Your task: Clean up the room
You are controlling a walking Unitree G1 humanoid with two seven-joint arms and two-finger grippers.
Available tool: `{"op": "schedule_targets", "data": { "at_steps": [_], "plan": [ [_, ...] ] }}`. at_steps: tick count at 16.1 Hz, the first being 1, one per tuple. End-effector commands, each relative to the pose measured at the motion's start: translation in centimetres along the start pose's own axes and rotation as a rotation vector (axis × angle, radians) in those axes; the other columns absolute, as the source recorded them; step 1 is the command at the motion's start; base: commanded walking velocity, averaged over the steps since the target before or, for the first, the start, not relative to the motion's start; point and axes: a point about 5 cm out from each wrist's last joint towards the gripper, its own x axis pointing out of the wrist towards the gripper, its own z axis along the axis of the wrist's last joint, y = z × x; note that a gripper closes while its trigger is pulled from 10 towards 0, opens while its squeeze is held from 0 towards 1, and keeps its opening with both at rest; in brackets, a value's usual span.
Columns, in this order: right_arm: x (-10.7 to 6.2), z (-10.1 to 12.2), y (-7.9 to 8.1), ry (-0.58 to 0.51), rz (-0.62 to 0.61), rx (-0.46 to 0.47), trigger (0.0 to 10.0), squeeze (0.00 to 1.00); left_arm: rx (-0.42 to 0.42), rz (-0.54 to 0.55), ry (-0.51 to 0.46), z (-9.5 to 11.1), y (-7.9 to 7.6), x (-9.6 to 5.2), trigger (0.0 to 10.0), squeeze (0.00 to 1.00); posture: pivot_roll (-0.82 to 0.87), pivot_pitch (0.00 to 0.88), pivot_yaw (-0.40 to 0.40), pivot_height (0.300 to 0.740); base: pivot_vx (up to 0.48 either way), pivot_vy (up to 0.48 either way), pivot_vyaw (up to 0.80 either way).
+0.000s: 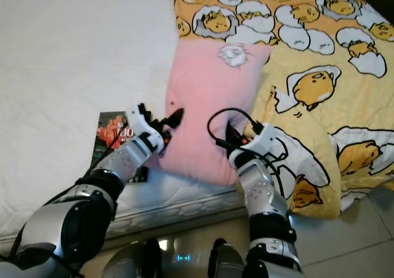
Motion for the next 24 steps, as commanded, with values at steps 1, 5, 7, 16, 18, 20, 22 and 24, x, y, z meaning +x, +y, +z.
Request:
{"op": "schedule_targets", "data": {
  "at_steps": [1,5,7,16,18,20,22,24],
  "plan": [
    [-0.1,-1.5,-0.4,0.072,-0.024,0.027,10.0,0.00,-0.004,-0.043,0.118,-2.7,-0.9,0.3,10.0,0.00,-0.09,0.246,0.025,0.728,0.000,0.000,0.00],
    [-0.9,-1.9,-2.2,0.114,-0.072,0.005,10.0,0.00,0.304,-0.065,0.270,-4.9,0.6,-0.8,10.0,0.00,-0.10,0.246,0.028,0.728,0.000,0.000,0.00],
    [-0.9,-2.3,-2.4,0.151,-0.068,-0.010,10.0,0.00,0.395,-0.191,0.355,-5.0,0.5,-1.2,10.0,0.00,-0.09,0.237,0.023,0.728,0.000,0.000,0.00],
    [-0.7,-2.5,-2.6,0.170,-0.060,0.005,0.0,0.00,0.063,-0.252,0.373,-8.1,-0.8,-1.3,0.0,0.00,-0.10,0.231,0.010,0.728,0.000,0.000,0.00],
    [-0.9,-2.3,-2.7,0.175,-0.040,-0.002,0.0,0.00,0.129,-0.276,0.410,-8.8,-0.9,-1.5,0.0,0.00,-0.10,0.222,-0.002,0.728,0.000,0.000,0.00],
    [-1.2,-2.0,-3.3,0.175,-0.055,-0.011,0.0,0.00,0.149,-0.279,0.415,-8.9,-0.6,-1.7,0.0,0.00,-0.10,0.216,-0.012,0.728,0.000,0.000,0.00],
    [-1.5,-1.7,-3.7,0.169,-0.070,-0.026,0.0,0.00,0.146,-0.273,0.402,-8.9,-0.1,-1.9,0.0,0.00,-0.10,0.211,-0.022,0.728,0.000,0.000,0.00],
    [-1.9,-1.6,-4.0,0.179,-0.074,-0.082,0.0,0.00,0.148,-0.251,0.372,-8.4,0.5,-2.2,0.0,0.00,-0.10,0.207,-0.035,0.728,0.000,0.000,0.00]
  ]
}}
